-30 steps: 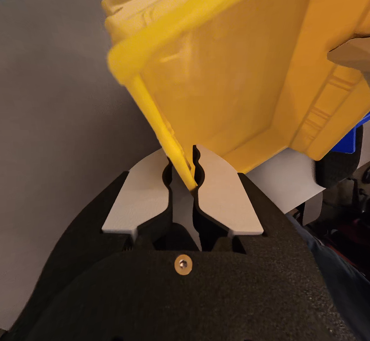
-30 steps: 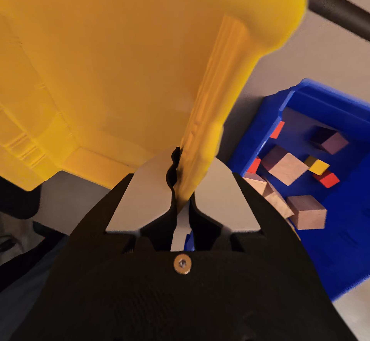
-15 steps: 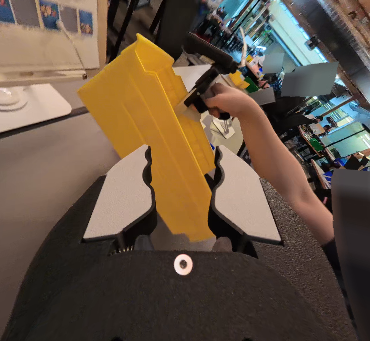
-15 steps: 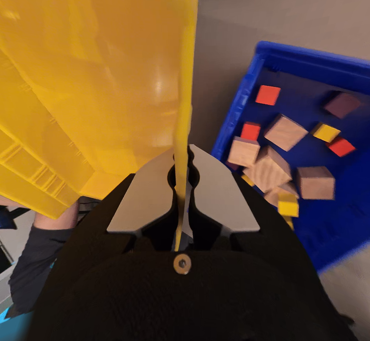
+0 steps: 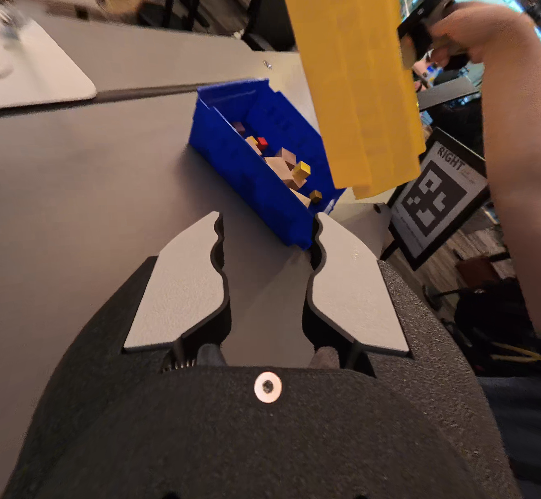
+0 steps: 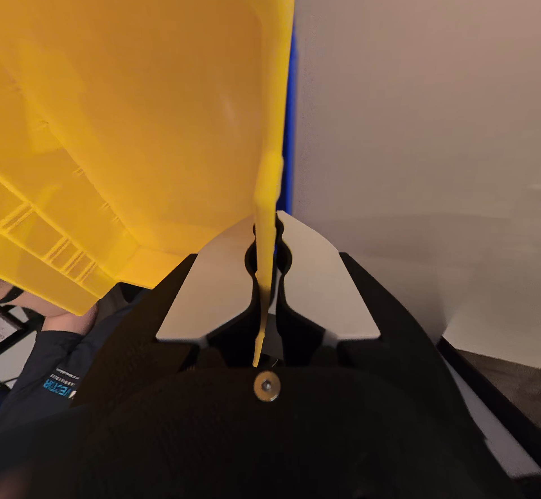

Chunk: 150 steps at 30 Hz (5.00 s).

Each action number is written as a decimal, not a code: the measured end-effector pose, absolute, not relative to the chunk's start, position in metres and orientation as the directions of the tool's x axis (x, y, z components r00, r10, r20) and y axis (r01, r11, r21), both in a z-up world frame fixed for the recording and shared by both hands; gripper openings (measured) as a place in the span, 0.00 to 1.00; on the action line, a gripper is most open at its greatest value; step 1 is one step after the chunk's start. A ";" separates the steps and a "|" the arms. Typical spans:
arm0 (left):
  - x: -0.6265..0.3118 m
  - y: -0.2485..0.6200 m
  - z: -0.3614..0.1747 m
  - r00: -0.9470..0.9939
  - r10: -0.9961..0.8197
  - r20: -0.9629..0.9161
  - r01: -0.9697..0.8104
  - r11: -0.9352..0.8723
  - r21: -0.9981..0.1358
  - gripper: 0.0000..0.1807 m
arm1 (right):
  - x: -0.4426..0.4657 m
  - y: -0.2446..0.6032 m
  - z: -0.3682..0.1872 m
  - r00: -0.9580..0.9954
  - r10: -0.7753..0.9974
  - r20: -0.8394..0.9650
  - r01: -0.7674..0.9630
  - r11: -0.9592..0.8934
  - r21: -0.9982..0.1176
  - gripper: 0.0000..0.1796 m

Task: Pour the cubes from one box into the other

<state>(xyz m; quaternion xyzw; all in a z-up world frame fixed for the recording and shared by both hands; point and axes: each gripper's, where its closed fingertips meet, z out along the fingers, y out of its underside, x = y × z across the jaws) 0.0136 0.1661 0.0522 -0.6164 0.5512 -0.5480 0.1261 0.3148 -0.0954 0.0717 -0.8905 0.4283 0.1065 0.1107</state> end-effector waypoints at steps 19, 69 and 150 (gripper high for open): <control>0.168 0.055 -0.084 0.002 -0.936 0.353 -0.884 -0.166 -0.437 0.40 | 0.361 -0.221 0.087 0.537 -0.838 -0.096 -0.843 -0.530 -0.091 0.04; -0.116 0.419 -0.093 0.503 -0.837 0.216 -0.845 -0.529 -0.079 0.03 | 0.314 -0.087 -0.121 0.644 -0.722 -0.253 -0.695 -0.690 0.199 0.04; -0.112 0.314 0.231 -0.009 -0.979 -0.204 0.244 0.196 -0.950 0.14 | 0.146 0.115 0.181 0.946 -0.291 0.146 0.164 0.036 -0.986 0.21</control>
